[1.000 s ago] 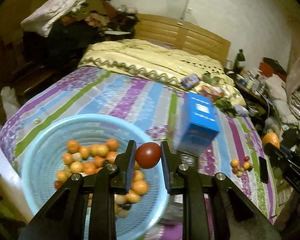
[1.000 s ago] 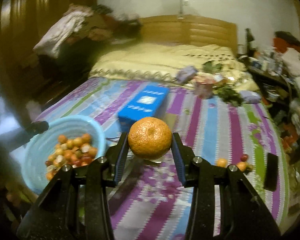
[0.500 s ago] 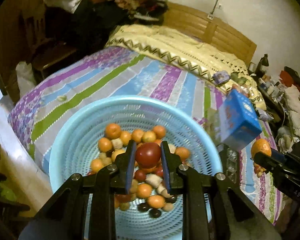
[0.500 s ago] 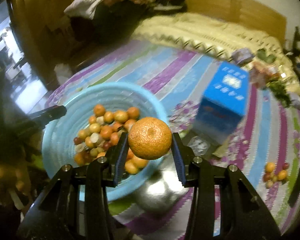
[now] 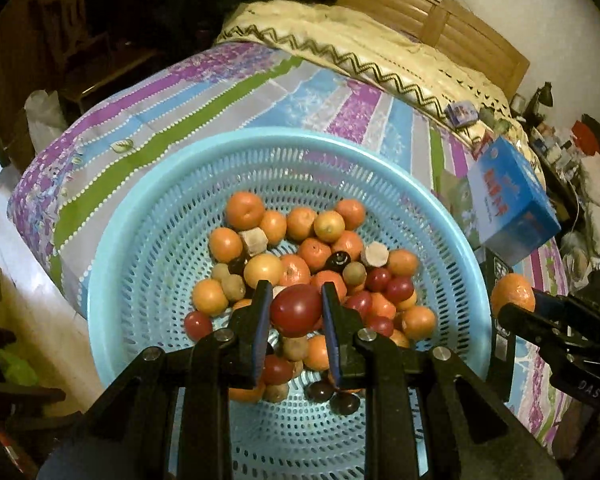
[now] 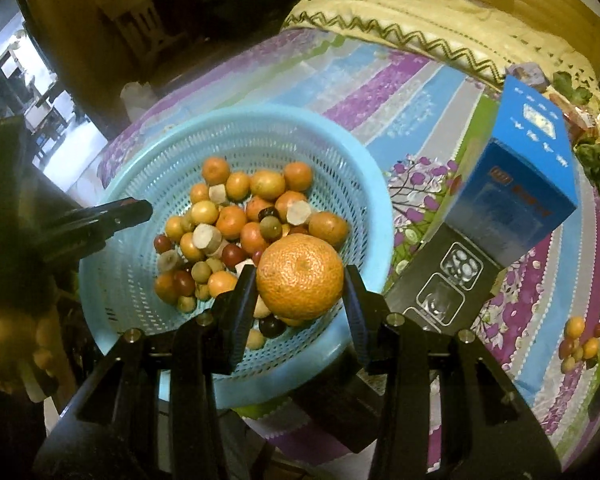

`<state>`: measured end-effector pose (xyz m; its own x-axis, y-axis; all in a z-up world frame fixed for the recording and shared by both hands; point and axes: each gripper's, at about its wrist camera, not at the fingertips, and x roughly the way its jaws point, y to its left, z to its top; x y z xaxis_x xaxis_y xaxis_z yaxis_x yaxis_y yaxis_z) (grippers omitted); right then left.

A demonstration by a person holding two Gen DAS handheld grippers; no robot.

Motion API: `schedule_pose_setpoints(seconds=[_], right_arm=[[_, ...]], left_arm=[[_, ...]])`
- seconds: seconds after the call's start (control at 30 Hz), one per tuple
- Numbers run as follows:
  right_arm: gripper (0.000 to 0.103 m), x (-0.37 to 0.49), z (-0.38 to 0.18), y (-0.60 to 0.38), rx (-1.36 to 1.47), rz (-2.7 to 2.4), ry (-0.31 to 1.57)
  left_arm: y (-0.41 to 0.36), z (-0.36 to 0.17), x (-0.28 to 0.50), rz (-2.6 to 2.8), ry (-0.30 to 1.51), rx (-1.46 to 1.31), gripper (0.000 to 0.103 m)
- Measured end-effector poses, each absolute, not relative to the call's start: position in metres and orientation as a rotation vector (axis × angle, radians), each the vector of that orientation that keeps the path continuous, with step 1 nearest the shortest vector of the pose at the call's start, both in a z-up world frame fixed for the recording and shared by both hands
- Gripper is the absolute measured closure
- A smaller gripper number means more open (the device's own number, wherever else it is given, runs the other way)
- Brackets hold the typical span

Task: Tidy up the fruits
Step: 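Open the left tool over the basket while the right tool releases the mandarin, then move both open tools back to the fruit pile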

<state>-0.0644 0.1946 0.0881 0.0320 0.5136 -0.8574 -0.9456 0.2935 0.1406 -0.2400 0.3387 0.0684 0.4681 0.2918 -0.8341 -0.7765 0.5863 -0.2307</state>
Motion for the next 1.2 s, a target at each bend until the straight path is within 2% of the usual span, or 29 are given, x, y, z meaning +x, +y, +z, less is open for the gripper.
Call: schedule_pose_setpoints(seconds=[0.3, 0.37, 0.4, 0.43, 0.57, 1.2], right_arm=[[0.058, -0.067, 0.085, 0.196, -0.562, 1.227, 0.986], [0.057, -0.068, 0.084, 0.196, -0.564, 1.235, 0.985], [0.057, -0.069, 0.083, 0.197, -0.567, 1.238, 0.986], [0.057, -0.07, 0.082, 0.197, -0.57, 1.242, 0.99], [0.038, -0.073, 0.085, 0.194, -0.552, 1.256, 0.972], [0.037, -0.067, 0.089, 0.184, -0.522, 1.259, 0.955]], left_arm=[[0.34, 0.063, -0.236, 0.718, 0.868, -0.656, 0.079], [0.34, 0.06, -0.234, 0.718, 0.88, -0.656, 0.068], [0.34, 0.06, -0.234, 0.719, 0.879, -0.656, 0.051], [0.339, 0.059, -0.234, 0.723, 0.875, -0.65, 0.043], [0.339, 0.059, -0.234, 0.744, 0.872, -0.65, 0.036], [0.336, 0.064, -0.23, 0.755, 0.874, -0.643, 0.035]])
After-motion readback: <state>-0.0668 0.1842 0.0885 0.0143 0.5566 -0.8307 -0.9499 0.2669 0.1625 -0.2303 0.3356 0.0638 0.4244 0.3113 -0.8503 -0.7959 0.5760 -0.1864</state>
